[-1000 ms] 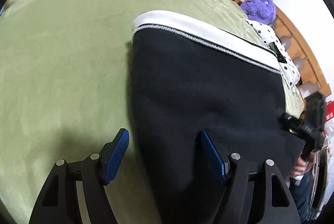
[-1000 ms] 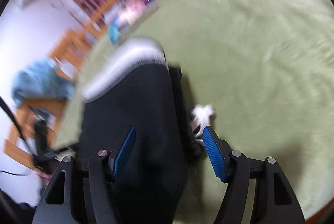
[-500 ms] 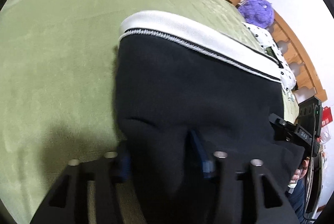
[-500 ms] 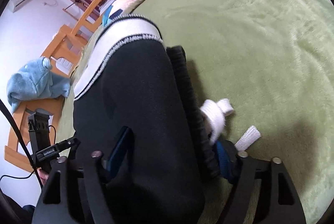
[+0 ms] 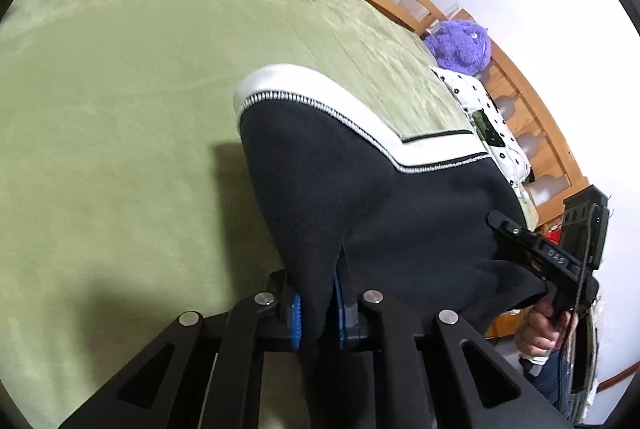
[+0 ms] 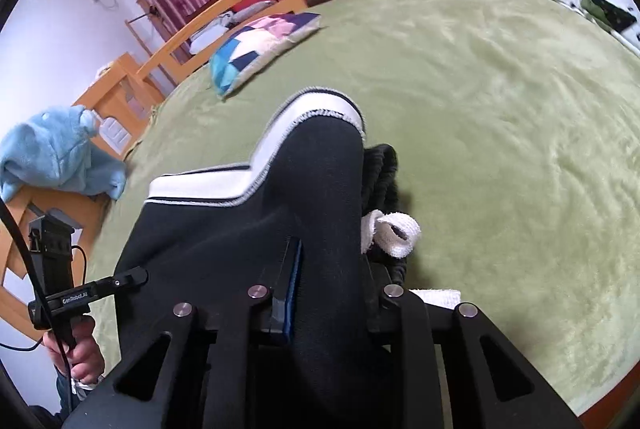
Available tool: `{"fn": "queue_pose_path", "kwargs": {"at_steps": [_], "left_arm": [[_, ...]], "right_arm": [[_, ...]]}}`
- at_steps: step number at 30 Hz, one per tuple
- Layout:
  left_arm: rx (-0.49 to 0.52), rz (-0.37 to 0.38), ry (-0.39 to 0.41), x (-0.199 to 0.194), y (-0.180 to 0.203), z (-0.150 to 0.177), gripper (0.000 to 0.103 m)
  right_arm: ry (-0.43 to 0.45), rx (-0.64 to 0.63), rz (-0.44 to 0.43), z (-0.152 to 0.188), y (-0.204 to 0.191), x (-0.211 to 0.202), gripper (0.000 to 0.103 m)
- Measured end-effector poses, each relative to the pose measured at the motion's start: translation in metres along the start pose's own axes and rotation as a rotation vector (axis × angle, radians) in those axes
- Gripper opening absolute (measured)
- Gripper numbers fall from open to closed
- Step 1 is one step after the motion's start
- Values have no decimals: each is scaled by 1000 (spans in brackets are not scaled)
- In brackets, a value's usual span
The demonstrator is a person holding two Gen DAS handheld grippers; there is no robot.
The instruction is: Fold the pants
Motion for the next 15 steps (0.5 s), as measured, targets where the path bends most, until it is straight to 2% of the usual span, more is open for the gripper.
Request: {"fn": "queue_pose_path", "kwargs": {"at_steps": [4, 7, 10, 11, 13, 15], "left_arm": [[7, -92, 65, -45, -36, -18, 11], [0, -160, 89, -78, -68, -31, 11], [-13, -234, 64, -87, -101, -31, 13], [-36, -243, 46, -81, -109, -27, 17], [-57, -297, -35, -61, -124, -14, 28], [-43, -372, -78, -51, -129, -4, 28]], "right_arm": [[-30, 0, -102, 10, -42, 8, 18], [-85, -9, -189, 28, -82, 33, 18], [-121, -12, -258, 42, -108, 56, 18], [-127, -19, -270, 45, -115, 65, 20], [-103, -52, -236, 47, -118, 78, 25], [-119, -59, -154, 46, -108, 91, 33]]}}
Point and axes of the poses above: each gripper's, at about its wrist camera, not at the fingertips, and x roughly the way its jaws point, y to its right, z to its underside, the point moved 7 cm from there along x, roughly the way its jaws point, and after that the axes turned 9 degrees about x, right-handed, at the moved point
